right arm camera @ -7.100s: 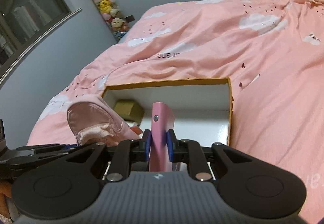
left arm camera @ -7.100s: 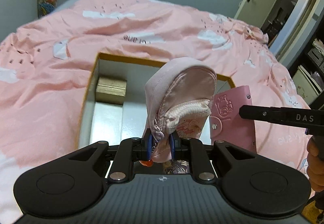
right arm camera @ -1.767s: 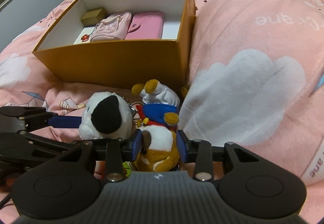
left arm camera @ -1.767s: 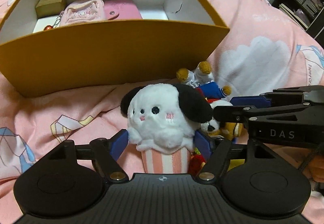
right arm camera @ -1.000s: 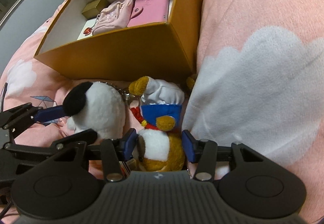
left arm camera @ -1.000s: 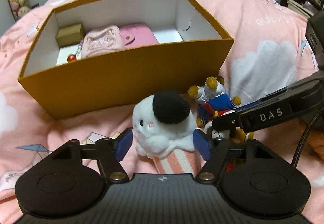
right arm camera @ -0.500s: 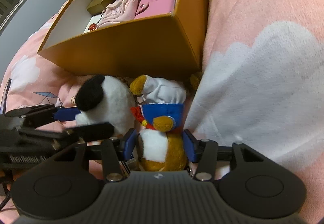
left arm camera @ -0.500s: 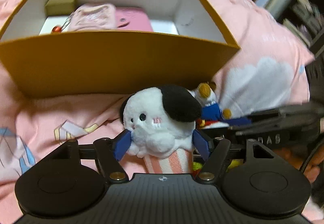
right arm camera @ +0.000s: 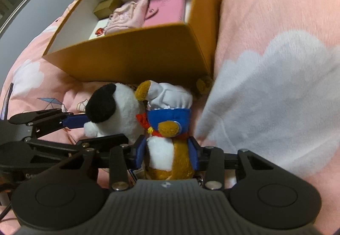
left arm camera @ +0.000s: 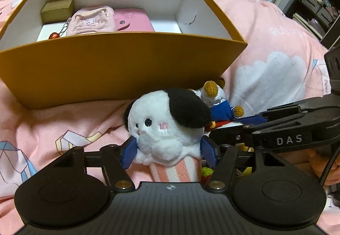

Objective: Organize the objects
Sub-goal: 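Lift and carry both plush toys over the orange box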

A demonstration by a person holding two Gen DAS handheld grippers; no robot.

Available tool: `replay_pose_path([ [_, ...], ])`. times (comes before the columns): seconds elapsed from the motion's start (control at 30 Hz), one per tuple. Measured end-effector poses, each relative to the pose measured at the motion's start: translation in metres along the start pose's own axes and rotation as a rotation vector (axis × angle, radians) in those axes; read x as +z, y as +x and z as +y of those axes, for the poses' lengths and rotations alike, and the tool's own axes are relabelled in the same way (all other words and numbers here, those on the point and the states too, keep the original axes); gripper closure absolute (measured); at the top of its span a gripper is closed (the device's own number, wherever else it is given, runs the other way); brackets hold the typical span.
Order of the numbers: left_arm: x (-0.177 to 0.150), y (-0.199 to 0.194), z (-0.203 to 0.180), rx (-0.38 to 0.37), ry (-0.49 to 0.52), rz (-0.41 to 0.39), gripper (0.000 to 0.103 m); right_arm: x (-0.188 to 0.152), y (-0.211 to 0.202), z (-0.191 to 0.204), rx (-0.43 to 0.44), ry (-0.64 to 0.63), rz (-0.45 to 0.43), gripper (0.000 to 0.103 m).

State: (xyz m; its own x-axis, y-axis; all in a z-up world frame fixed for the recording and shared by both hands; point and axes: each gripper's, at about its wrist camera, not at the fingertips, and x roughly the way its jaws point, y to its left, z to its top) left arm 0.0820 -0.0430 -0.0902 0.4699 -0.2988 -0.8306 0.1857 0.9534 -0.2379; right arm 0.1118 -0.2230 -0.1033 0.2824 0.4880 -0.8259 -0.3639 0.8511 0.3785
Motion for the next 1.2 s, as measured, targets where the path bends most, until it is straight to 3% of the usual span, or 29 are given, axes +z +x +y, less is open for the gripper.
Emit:
replay_pose_path([
  [0.33, 0.0, -0.047, 0.021, -0.105, -0.116, -0.108, 0.035, 0.008, -0.042, 0.038, -0.059, -0.171, -0.087, 0.062],
  [0.67, 0.013, -0.094, 0.027, -0.198, -0.178, -0.236, 0.035, 0.025, -0.091, 0.073, -0.035, -0.287, -0.202, 0.062],
  [0.97, 0.052, -0.119, 0.028, -0.182, -0.166, -0.362, 0.035, 0.06, -0.12, 0.09, -0.027, -0.323, -0.32, 0.062],
  [1.2, 0.085, -0.11, 0.034, -0.147, -0.165, -0.407, 0.035, 0.094, -0.116, 0.087, -0.041, -0.278, -0.372, 0.062],
])
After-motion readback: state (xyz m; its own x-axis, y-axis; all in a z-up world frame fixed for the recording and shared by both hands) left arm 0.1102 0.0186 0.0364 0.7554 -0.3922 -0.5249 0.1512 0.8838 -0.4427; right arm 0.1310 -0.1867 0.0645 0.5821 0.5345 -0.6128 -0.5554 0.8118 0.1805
